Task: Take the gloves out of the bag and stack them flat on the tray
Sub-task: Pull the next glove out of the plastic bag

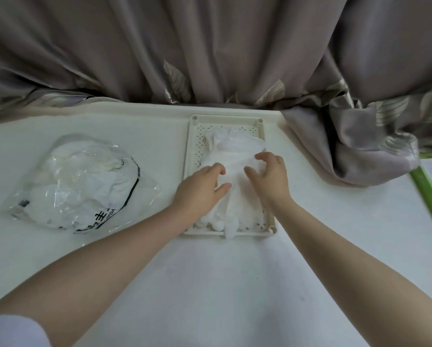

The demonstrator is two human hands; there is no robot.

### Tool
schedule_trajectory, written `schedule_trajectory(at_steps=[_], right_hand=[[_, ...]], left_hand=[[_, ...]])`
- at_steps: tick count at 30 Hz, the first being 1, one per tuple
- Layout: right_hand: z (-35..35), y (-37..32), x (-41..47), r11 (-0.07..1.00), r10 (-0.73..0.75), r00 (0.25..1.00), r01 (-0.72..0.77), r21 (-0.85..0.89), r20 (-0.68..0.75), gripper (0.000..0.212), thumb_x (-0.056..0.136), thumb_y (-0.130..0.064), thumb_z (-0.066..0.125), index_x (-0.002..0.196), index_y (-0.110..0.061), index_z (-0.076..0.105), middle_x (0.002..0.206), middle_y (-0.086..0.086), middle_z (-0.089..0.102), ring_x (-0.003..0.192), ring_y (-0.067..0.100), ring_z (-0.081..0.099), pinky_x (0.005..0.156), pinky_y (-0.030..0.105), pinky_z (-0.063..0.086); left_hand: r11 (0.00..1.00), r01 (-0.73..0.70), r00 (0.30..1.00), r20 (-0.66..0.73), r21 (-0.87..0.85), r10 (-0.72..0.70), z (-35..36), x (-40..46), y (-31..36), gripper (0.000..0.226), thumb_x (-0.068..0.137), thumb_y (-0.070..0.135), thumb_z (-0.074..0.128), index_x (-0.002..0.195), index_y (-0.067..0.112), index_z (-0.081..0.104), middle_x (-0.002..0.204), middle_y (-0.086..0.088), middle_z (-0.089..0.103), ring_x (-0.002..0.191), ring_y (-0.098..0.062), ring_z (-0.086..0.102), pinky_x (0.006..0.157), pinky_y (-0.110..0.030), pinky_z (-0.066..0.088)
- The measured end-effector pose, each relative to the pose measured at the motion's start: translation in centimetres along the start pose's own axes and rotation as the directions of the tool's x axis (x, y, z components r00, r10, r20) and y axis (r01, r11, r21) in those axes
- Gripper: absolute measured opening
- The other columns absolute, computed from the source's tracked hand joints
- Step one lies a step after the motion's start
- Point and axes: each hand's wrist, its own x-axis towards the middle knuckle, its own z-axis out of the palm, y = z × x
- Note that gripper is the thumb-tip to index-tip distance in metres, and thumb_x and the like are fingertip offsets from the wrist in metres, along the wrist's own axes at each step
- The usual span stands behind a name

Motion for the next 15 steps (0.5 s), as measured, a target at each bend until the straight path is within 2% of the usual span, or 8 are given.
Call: schedule_trajectory(at_steps=[2,3,4,6,8,10,12,15], right_hand=[[0.1,0.5,-1.0,0.92,-0.314,0.944,0.33,-0.214,0.104,0.037,0.089,-0.021,0.062,0.124,-0.011,0.056,0.135,0.01,0.047,0.122,0.027,0.045,0.096,0.028,0.035],[0.1,0.9,-1.3,0.849,-0.386,0.893,0.443,-0.29,0.233,0.04,0.09,-0.022,0.061,0.128,-0.011,0.056,0.138,0.011,0.047,0.126,0.029,0.044,0.102,0.033,0.033],[0.3,1.2,-1.5,0.784,-0.386,0.848,0.509,-0.355,0.362,0.044,0.091,-0.027,0.059,0.133,-0.015,0.052,0.143,0.009,0.044,0.132,0.028,0.039,0.108,0.039,0.027],[0.4,1.5,-1.8,0.703,-0.238,0.818,0.517,-0.488,0.524,0.052,0.09,-0.036,0.057,0.139,-0.024,0.043,0.15,-0.002,0.035,0.14,0.02,0.027,0.116,0.044,0.013],[0.0,1.5,-1.6,0.699,-0.131,0.831,0.464,-0.544,0.54,0.066,0.084,-0.04,0.063,0.142,-0.025,0.035,0.152,-0.005,0.03,0.142,0.017,0.023,0.117,0.045,0.008],[-0.6,1.4,-1.2,0.703,-0.042,0.837,0.412,-0.579,0.545,0.088,0.076,-0.046,0.07,0.146,-0.021,0.024,0.156,-0.003,0.021,0.144,0.018,0.017,0.118,0.046,0.006],[-1.5,0.8,-1.0,0.665,0.093,0.803,0.39,-0.637,0.589,0.106,0.071,-0.051,0.074,0.15,-0.018,0.011,0.16,-0.003,0.007,0.147,0.019,0.004,0.118,0.049,0.001],[-2.0,-0.8,-1.2,0.599,0.22,0.764,0.385,-0.702,0.606,0.108,0.07,-0.052,0.074,0.15,-0.019,0.011,0.158,0.0,0.008,0.147,0.024,0.001,0.117,0.049,0.001]], left_hand=[[0.995,0.013,0.992,0.125,0.097,-0.025,0.5,-0.2,-0.2,0.044,0.093,0.035,0.052,0.135,0.024,0.042,0.102,-0.003,0.056,0.094,-0.023,0.057,0.073,-0.032,0.044],[0.991,0.029,0.98,0.193,0.131,-0.054,0.7,-0.3,-0.3,0.051,0.093,0.035,0.051,0.14,0.025,0.036,0.11,-0.005,0.056,0.101,-0.024,0.056,0.077,-0.032,0.044],[0.986,0.049,0.965,0.248,0.159,-0.088,0.8,-0.1,-0.5,0.056,0.092,0.036,0.051,0.144,0.026,0.031,0.118,-0.007,0.053,0.107,-0.025,0.054,0.08,-0.032,0.043],[0.976,0.067,0.942,0.308,0.208,-0.131,1.1,0.0,-0.9,0.065,0.091,0.039,0.052,0.148,0.027,0.023,0.127,-0.007,0.048,0.113,-0.025,0.052,0.083,-0.033,0.043],[0.961,0.062,0.923,0.352,0.268,-0.158,1.2,0.2,-1.1,0.078,0.086,0.045,0.055,0.15,0.03,0.013,0.136,-0.005,0.043,0.118,-0.025,0.049,0.086,-0.034,0.043],[0.947,0.059,0.896,0.402,0.316,-0.19,1.2,0.3,-1.0,0.1,0.076,0.06,0.062,0.15,0.029,0.003,0.139,-0.001,0.038,0.122,-0.023,0.047,0.087,-0.034,0.043],[0.941,0.051,0.867,0.454,0.334,-0.207,0.7,0.2,-0.8,0.119,0.063,0.07,0.068,0.15,0.029,-0.003,0.136,0.002,0.039,0.119,-0.021,0.049,0.08,-0.031,0.043],[0.953,-0.005,0.839,0.521,0.302,-0.16,-0.4,-0.2,-0.7,0.119,0.062,0.067,0.071,0.15,0.034,-0.002,0.132,0.002,0.039,0.114,-0.02,0.051,0.078,-0.03,0.044]])
